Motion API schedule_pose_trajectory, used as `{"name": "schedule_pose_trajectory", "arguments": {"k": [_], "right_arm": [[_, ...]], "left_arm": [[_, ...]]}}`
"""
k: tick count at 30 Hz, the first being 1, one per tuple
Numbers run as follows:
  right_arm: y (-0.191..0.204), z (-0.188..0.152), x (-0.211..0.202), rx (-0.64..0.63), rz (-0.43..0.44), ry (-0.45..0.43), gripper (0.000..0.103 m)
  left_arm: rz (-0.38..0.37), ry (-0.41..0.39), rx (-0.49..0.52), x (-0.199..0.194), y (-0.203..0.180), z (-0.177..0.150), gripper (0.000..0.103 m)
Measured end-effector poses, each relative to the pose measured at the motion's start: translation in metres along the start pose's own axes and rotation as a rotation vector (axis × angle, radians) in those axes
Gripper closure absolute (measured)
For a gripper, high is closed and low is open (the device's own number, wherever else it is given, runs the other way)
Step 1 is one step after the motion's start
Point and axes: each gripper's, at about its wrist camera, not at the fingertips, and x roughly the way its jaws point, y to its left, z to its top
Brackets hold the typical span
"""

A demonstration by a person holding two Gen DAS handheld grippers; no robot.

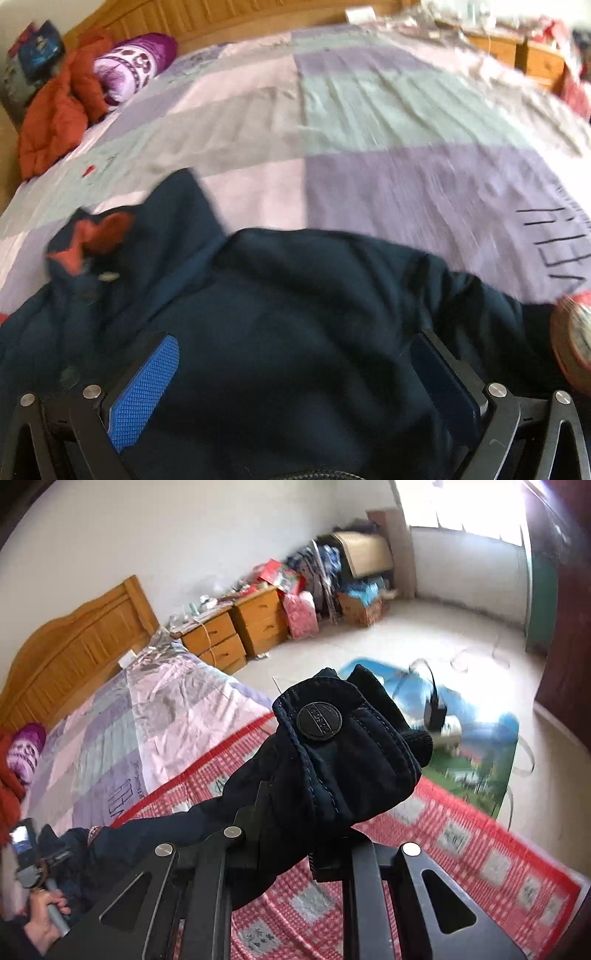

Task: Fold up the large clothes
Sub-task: 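Grasp the sleeve cuff with the right tool and lift it, then carry the held sleeve across the jacket body with the right tool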

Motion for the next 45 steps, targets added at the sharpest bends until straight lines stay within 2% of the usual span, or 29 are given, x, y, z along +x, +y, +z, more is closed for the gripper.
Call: {"name": "schedule_pose_trajectory", "arguments": {"k": [2, 8, 12, 16, 20, 22, 24, 26, 29, 33, 36, 39, 43, 45], "right_arm": [[0.020, 0.009, -0.010, -0.059, -0.011, -0.041, 0.085], [0.095, 0.038, -0.036, -0.182, 0.008, -0.136, 0.085], [0.178, 0.047, -0.058, -0.306, 0.057, -0.203, 0.085], [0.276, 0.035, -0.077, -0.431, 0.151, -0.235, 0.085], [0.396, -0.009, -0.094, -0.587, 0.276, -0.247, 0.085], [0.459, -0.047, -0.098, -0.670, 0.347, -0.229, 0.085], [0.511, -0.090, -0.095, -0.766, 0.376, -0.215, 0.085], [0.554, -0.139, -0.085, -0.840, 0.410, -0.173, 0.085], [0.601, -0.217, -0.062, -0.929, 0.425, -0.050, 0.085], [0.625, -0.292, -0.040, -1.022, 0.436, 0.062, 0.085], [0.630, -0.334, -0.034, -1.090, 0.453, 0.094, 0.085], [0.626, -0.358, -0.032, -1.147, 0.485, 0.102, 0.085], [0.621, -0.387, -0.031, -1.245, 0.464, 0.077, 0.084], [0.626, -0.391, -0.031, -1.257, 0.461, 0.098, 0.077]], "left_arm": [[-0.021, -0.008, -0.001, -0.021, 0.023, -0.016, 0.000], [0.019, -0.009, -0.001, -0.078, 0.111, -0.088, 0.000], [0.060, 0.029, -0.028, -0.106, 0.170, -0.132, 0.000], [0.093, 0.046, -0.059, -0.135, 0.228, -0.168, 0.000], [0.109, 0.048, -0.089, -0.154, 0.272, -0.191, 0.000], [0.115, 0.055, -0.108, -0.157, 0.292, -0.201, 0.000], [0.123, 0.058, -0.128, -0.156, 0.310, -0.208, 0.000], [0.127, 0.062, -0.165, -0.158, 0.328, -0.217, 0.000], [0.139, 0.065, -0.203, -0.162, 0.353, -0.233, 0.000], [0.159, 0.066, -0.212, -0.161, 0.376, -0.251, 0.000], [0.168, 0.072, -0.228, -0.158, 0.385, -0.263, 0.000], [0.166, 0.092, -0.256, -0.153, 0.390, -0.273, 0.000], [0.159, 0.101, -0.271, -0.151, 0.390, -0.277, 0.000], [0.159, 0.102, -0.262, -0.152, 0.387, -0.276, 0.000]]}}
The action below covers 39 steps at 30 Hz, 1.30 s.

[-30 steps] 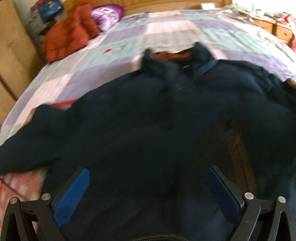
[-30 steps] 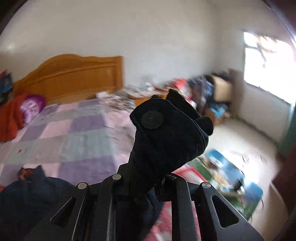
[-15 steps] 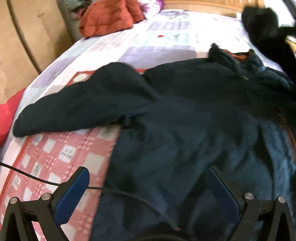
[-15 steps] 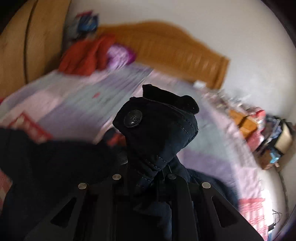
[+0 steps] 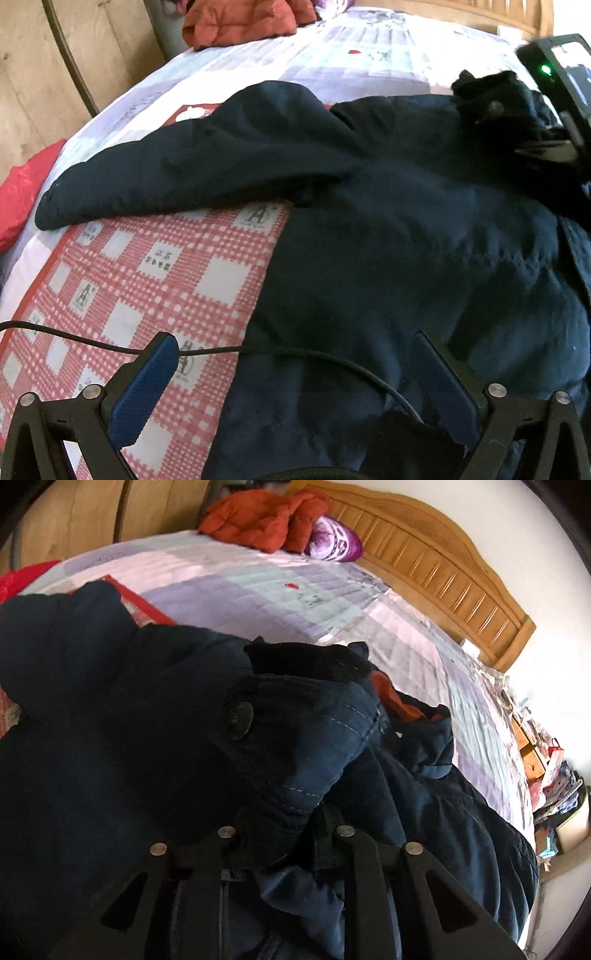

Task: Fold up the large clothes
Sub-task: 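Carry the held sleeve across the jacket body with the right tool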

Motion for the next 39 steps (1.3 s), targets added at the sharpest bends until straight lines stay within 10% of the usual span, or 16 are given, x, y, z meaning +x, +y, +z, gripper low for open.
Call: {"name": "schedule_pose_trajectory", "arguments": {"k": [5, 11, 27, 28, 31, 39], "right_arm": [[0.011, 0.006, -0.020, -0.004, 0.176, -0.030, 0.037], [0.002, -0.011, -0.042, 0.007, 0.073, -0.083, 0.014], [0.007, -0.015, -0.009, 0.003, 0.072, -0.031, 0.014], [0.006, -0.010, -0.003, 0.015, 0.080, -0.025, 0.019], [0.003, -0.003, 0.001, 0.033, 0.119, -0.005, 0.079], [0.038, -0.031, -0.065, -0.094, 0.339, -0.087, 0.086]], "left_arm": [[-0.004, -0.021, 0.028, -0.005, -0.012, 0.006, 0.000], [-0.018, -0.012, 0.006, -0.009, -0.018, 0.013, 0.000], [-0.003, 0.013, 0.011, -0.008, -0.010, 0.003, 0.000], [0.000, 0.007, 0.015, -0.009, -0.008, 0.002, 0.000], [0.009, -0.004, 0.015, -0.010, -0.003, 0.001, 0.000], [0.012, 0.006, -0.054, -0.005, 0.011, 0.001, 0.000]]}}
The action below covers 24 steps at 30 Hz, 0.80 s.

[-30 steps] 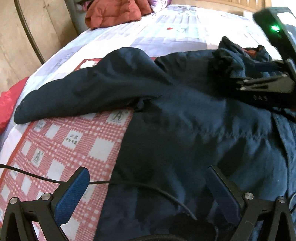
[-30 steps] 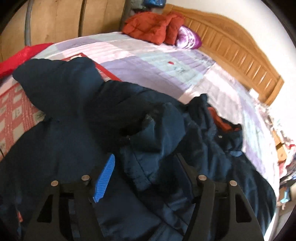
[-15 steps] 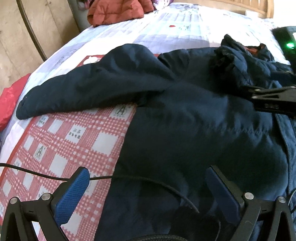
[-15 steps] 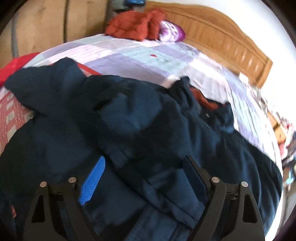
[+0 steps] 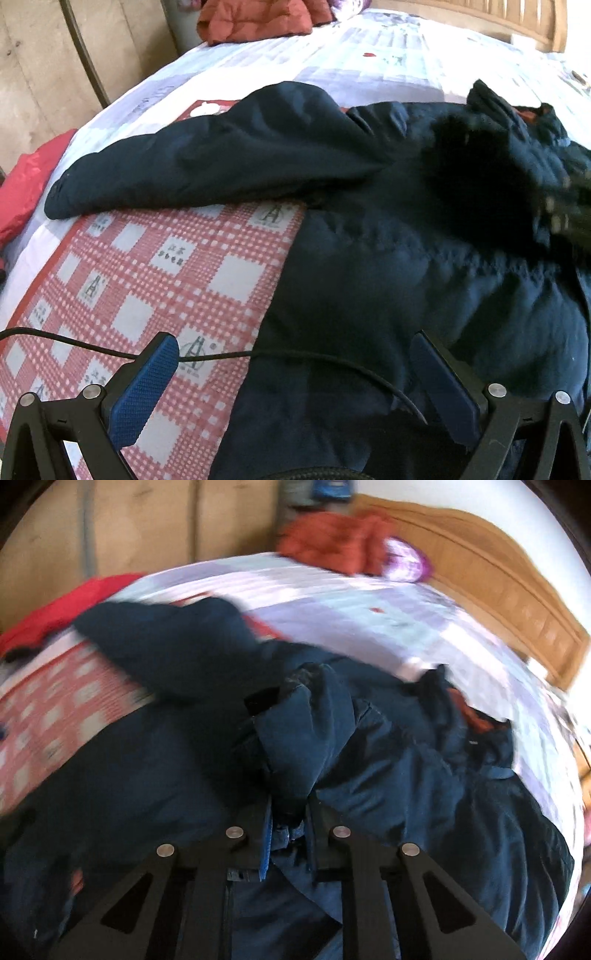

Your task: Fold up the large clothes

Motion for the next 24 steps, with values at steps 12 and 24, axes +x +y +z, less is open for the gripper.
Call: {"name": "schedule_pose_trajectory", "arguments": {"k": [12, 24], "right_arm": [[-0.084, -0.033, -0.088, 0.321, -0.122, -0.165, 0.026], [-0.247, -0.116, -0.039, 0.468, -0.421, 0.127, 0.023]], "left_arm": [[-0.108, -0.095, 0.043, 0.000, -0.054, 0.068, 0.000], [-0.026, 0.005, 0.243, 0.150, -0.221, 0.153, 0.000]]}}
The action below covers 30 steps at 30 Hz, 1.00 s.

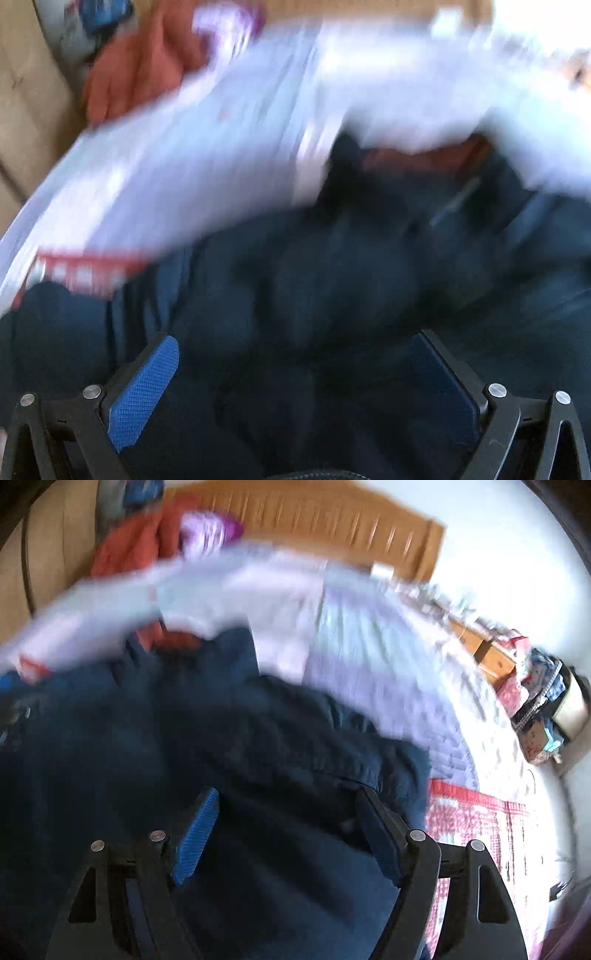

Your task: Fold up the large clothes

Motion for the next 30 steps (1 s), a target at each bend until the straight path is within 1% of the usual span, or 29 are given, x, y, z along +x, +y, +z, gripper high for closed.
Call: {"name": "schedule_pose_trajectory", "arguments": {"k": [1, 2, 3, 4, 5, 6, 8, 9, 10, 11, 14, 15, 17, 18, 20, 23, 24, 26, 27, 29, 30], "right_arm": [[-0.018, -0.010, 0.016, 0.035, 0.023, 0.036, 0.025], [-0.038, -0.019, 0.021, 0.088, 0.063, 0.035, 0.035], [-0.053, -0.026, 0.022, 0.129, 0.094, 0.022, 0.045], [-0.061, -0.032, 0.023, 0.129, 0.105, 0.014, 0.057], [-0.062, -0.038, 0.024, 0.111, 0.121, 0.001, 0.059], [-0.062, -0.043, 0.024, 0.088, 0.138, -0.010, 0.059], [-0.065, -0.044, 0.026, 0.098, 0.159, -0.004, 0.059], [-0.065, -0.042, 0.023, 0.108, 0.159, -0.002, 0.059], [-0.063, -0.039, 0.017, 0.107, 0.141, -0.011, 0.059], [-0.060, -0.037, 0.009, 0.096, 0.122, -0.026, 0.059], [-0.054, -0.028, -0.019, 0.080, 0.101, -0.130, 0.056], [-0.059, -0.026, -0.015, 0.096, 0.077, -0.118, 0.056], [-0.075, -0.028, 0.021, 0.147, 0.119, 0.012, 0.063], [-0.080, -0.031, 0.033, 0.157, 0.142, 0.044, 0.064], [-0.082, -0.032, 0.039, 0.158, 0.149, 0.038, 0.066], [-0.090, -0.037, 0.042, 0.208, 0.186, 0.026, 0.068], [-0.089, -0.036, 0.042, 0.212, 0.184, 0.027, 0.068], [-0.083, -0.029, 0.028, 0.199, 0.132, 0.015, 0.069], [-0.080, -0.029, 0.016, 0.192, 0.113, -0.008, 0.068], [-0.077, -0.036, -0.012, 0.198, 0.117, -0.079, 0.068], [-0.077, -0.044, -0.024, 0.209, 0.114, -0.090, 0.068]], "left_arm": [[-0.059, 0.026, -0.062, 0.016, 0.016, -0.008, 0.000], [-0.088, 0.012, -0.151, 0.019, 0.032, -0.012, 0.000], [-0.088, 0.022, -0.204, 0.021, 0.042, -0.014, 0.000], [-0.136, 0.022, -0.248, 0.025, 0.050, -0.018, 0.000], [-0.139, 0.011, -0.246, 0.024, 0.050, -0.020, 0.000], [-0.122, -0.006, -0.230, 0.023, 0.046, -0.021, 0.000], [-0.103, -0.020, -0.220, 0.022, 0.041, -0.020, 0.000], [-0.109, -0.020, -0.228, 0.022, 0.042, -0.020, 0.000], [-0.115, -0.021, -0.234, 0.022, 0.043, -0.020, 0.000], [-0.117, -0.022, -0.235, 0.022, 0.044, -0.019, 0.000], [-0.112, -0.034, -0.232, 0.022, 0.046, -0.020, 0.000], [-0.110, -0.040, -0.232, 0.021, 0.046, -0.020, 0.000], [-0.111, -0.044, -0.231, 0.020, 0.040, -0.024, 0.000], [-0.110, -0.045, -0.229, 0.017, 0.040, -0.030, 0.000], [-0.112, -0.045, -0.230, 0.015, 0.042, -0.033, 0.000], [-0.109, -0.048, -0.228, 0.014, 0.041, -0.032, 0.000], [-0.107, -0.047, -0.227, 0.015, 0.041, -0.032, 0.000], [-0.105, -0.044, -0.225, 0.016, 0.040, -0.032, 0.000], [-0.106, -0.044, -0.226, 0.016, 0.040, -0.031, 0.000], [-0.104, -0.044, -0.225, 0.016, 0.040, -0.031, 0.000], [-0.103, -0.043, -0.225, 0.016, 0.040, -0.030, 0.000]]}}
